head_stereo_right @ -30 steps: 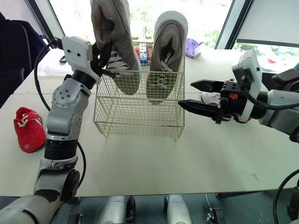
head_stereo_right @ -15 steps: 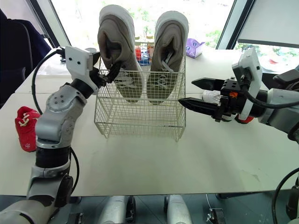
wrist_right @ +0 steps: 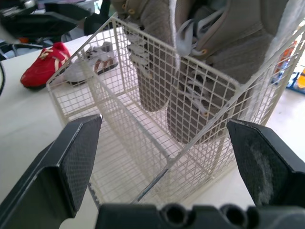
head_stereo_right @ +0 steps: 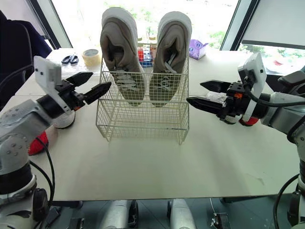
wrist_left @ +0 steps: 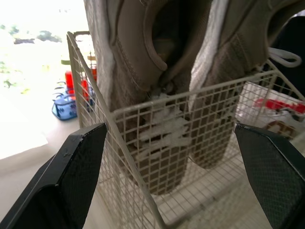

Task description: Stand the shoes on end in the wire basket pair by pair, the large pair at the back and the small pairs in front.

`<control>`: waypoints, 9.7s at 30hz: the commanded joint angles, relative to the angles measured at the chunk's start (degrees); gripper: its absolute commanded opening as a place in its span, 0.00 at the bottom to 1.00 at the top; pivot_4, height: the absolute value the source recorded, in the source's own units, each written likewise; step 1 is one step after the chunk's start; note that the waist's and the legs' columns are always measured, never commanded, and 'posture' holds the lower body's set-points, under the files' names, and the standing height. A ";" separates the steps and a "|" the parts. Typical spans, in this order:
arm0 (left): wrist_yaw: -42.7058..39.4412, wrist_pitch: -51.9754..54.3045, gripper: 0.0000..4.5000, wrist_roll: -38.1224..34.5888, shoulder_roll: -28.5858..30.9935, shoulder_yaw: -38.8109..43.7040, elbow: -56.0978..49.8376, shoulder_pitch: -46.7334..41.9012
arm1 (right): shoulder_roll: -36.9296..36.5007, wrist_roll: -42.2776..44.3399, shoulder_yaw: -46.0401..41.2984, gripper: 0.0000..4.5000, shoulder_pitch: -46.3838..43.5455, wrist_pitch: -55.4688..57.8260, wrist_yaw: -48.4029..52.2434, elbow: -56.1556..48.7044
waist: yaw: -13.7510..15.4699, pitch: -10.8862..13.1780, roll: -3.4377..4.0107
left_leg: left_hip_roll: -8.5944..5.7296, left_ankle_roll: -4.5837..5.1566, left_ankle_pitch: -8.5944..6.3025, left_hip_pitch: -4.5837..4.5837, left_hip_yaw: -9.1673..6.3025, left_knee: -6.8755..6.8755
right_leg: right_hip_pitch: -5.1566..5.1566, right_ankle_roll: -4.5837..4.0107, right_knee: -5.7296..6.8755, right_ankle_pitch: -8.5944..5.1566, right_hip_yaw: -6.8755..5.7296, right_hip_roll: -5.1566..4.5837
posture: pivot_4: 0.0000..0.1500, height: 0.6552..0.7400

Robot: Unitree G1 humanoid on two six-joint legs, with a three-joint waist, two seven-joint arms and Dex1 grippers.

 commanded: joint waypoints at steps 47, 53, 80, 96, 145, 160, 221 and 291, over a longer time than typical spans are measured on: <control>4.92 -10.12 0.99 -15.05 7.46 -11.98 -4.49 7.05 | 10.98 -15.24 -14.66 1.00 20.67 -12.64 -4.58 6.32 | 1.67 -0.11 0.24 | -0.09 0.12 -0.07 0.07 0.08 0.18 | 0.15 -0.25 -0.11 -0.13 0.16 0.05 | 1.00 0.07; 2.46 -11.17 0.99 -12.05 8.21 -10.67 -2.37 5.57 | 10.66 -12.85 -13.03 1.00 18.79 -10.31 -3.87 4.19 | 1.57 -0.10 0.24 | -0.07 0.13 -0.07 0.04 0.08 0.16 | 0.11 -0.25 -0.12 -0.13 0.16 0.05 | 1.00 0.07; -5.52 -3.29 0.99 -30.28 20.87 5.02 3.50 10.55 | 10.40 -12.02 -11.46 1.00 14.94 -8.01 -2.52 5.84 | 0.12 -0.06 0.27 | -0.01 0.13 -0.08 -0.05 0.14 0.06 | -0.09 -0.28 -0.09 -0.14 0.15 0.00 | 1.00 0.07; -3.83 -4.27 0.99 -28.78 22.21 7.18 6.50 9.60 | 9.61 -11.82 -10.13 1.00 13.30 -7.11 1.49 8.47 | 0.14 -0.06 0.26 | -0.01 0.13 -0.08 -0.05 0.16 0.04 | -0.11 -0.28 -0.10 -0.15 0.15 0.00 | 1.00 0.07; -11.91 -4.83 0.99 -14.01 24.71 11.46 8.00 16.41 | 9.29 -17.32 -8.22 1.00 12.00 -12.57 6.30 17.87 | -0.11 -0.01 0.27 | 0.01 0.13 -0.08 -0.08 0.37 -0.04 | -0.30 -0.29 -0.06 -0.15 0.26 -0.04 | 1.00 0.07; -11.68 0.84 0.99 -35.64 28.77 11.84 2.53 8.48 | 8.44 -23.16 -11.48 1.00 11.67 -19.35 0.81 22.04 | -0.20 -0.02 0.28 | 0.01 0.12 -0.07 -0.07 0.37 -0.02 | -0.30 -0.28 -0.03 -0.14 0.28 -0.04 | 1.00 0.07; -8.72 -2.96 1.00 -33.96 28.65 0.05 -1.54 5.03 | 24.70 -39.44 -0.35 0.33 -9.23 -50.99 -1.41 68.94 | -1.64 -0.02 0.32 | 0.00 0.00 -0.01 -0.03 0.34 0.15 | -0.36 -0.24 0.40 -0.12 0.37 0.08 | 1.00 0.07; 13.26 -5.62 0.06 -57.02 -1.82 5.34 29.89 -32.67 | 32.65 12.91 -9.20 0.99 -26.67 -8.74 -19.00 7.85 | -1.23 0.11 0.18 | 0.16 -0.50 0.28 -0.12 0.03 0.19 | -0.28 -0.07 0.54 -0.05 0.06 -0.17 | 1.00 0.07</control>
